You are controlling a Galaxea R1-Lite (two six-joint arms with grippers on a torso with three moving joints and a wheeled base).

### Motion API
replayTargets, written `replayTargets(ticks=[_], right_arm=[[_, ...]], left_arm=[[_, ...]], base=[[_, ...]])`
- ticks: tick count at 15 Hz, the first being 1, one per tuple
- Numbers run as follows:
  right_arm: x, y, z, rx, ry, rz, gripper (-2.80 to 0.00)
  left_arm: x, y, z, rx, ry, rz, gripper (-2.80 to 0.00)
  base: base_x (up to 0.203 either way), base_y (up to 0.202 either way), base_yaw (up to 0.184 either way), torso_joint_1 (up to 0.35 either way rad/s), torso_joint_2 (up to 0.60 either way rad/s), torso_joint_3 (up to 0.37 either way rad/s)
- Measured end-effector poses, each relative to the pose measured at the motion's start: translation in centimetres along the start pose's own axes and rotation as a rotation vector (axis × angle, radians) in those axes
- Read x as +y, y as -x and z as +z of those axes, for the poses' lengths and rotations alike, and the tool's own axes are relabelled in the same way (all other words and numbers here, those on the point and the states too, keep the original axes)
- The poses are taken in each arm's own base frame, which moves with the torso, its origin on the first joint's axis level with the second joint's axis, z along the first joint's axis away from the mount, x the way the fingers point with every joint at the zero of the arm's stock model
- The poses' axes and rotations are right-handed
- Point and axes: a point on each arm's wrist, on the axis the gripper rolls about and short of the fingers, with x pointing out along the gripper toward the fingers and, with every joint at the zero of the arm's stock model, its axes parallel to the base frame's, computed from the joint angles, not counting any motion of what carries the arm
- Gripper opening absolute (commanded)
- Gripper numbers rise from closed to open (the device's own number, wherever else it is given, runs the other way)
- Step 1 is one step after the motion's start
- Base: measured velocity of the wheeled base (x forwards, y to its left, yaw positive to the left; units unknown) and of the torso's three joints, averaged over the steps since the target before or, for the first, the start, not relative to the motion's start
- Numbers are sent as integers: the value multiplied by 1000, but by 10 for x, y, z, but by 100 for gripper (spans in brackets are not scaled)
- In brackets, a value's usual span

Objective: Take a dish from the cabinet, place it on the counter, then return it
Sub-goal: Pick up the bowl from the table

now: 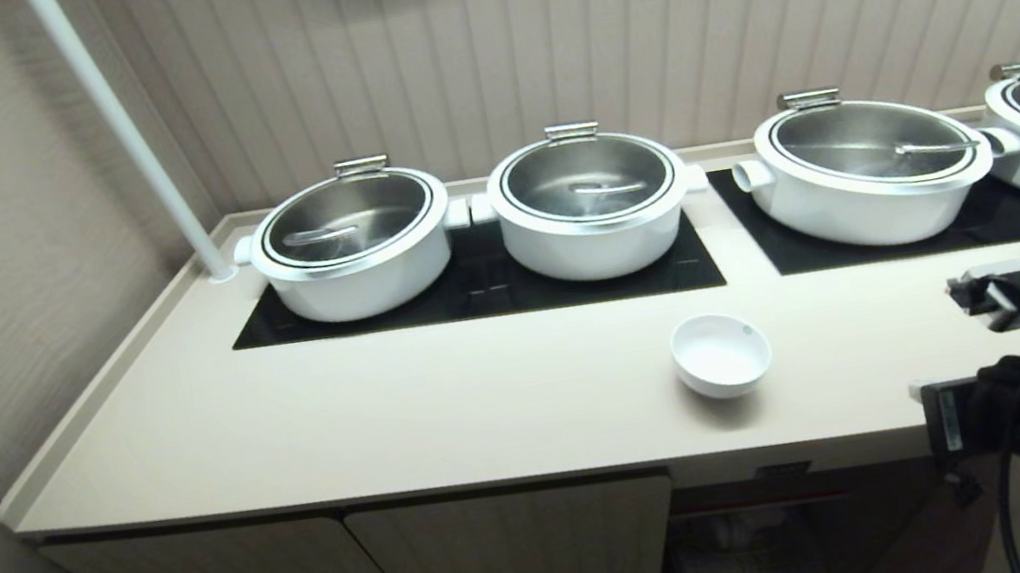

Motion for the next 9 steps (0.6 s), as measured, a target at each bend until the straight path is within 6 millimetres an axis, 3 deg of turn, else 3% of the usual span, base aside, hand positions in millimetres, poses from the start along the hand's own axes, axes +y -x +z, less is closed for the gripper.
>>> replayTargets(ticks=[9], right_arm=[[-11, 23, -49, 67, 19, -17, -280]], left_arm=[[0, 0, 0, 0, -1, 0, -280]], base=[[0, 0, 0, 0, 0, 0]])
